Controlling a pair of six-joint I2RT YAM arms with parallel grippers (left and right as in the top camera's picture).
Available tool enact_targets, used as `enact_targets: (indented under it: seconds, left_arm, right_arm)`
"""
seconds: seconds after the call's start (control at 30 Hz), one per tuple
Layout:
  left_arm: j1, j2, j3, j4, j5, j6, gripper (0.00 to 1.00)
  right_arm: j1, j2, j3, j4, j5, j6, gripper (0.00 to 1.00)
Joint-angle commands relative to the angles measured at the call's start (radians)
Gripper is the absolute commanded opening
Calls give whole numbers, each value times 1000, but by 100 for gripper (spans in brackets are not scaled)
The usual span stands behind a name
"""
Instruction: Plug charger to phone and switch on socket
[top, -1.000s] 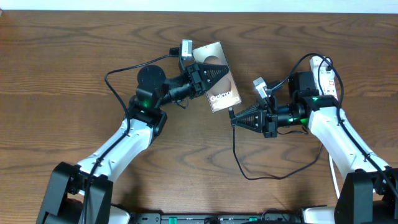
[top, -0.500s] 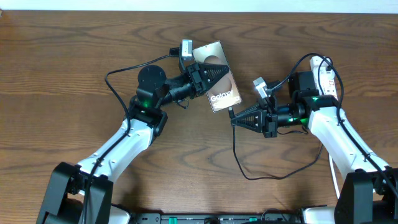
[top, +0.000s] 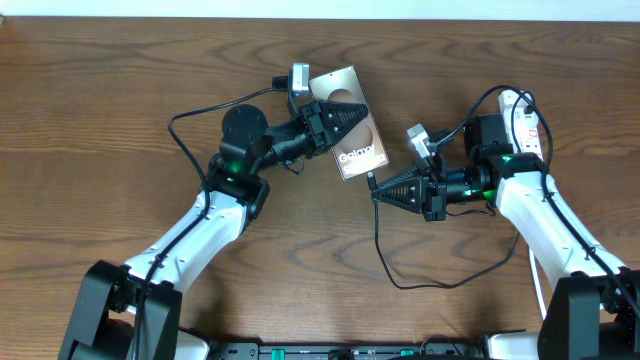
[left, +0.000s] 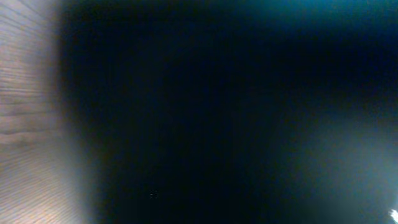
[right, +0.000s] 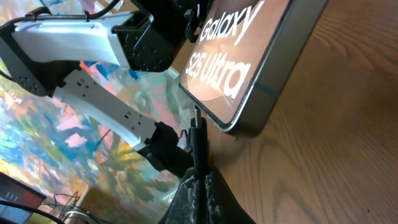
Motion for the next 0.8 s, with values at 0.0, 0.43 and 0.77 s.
enact_targets:
  seconds: [0.0,0.43,0.77]
  left_arm:
    - [-6,-8,17,17,-6,-16,7]
    - [-12,-8,17,17,-2,-26,7]
    - [-22,-8,17,17,-1,-11,7]
  right_arm:
    - [-3,-14,-3,3,-29,5,1]
    - [-3,-14,-3,3,-20,6,1]
    - [-3,-14,-3,3,-29,52,1]
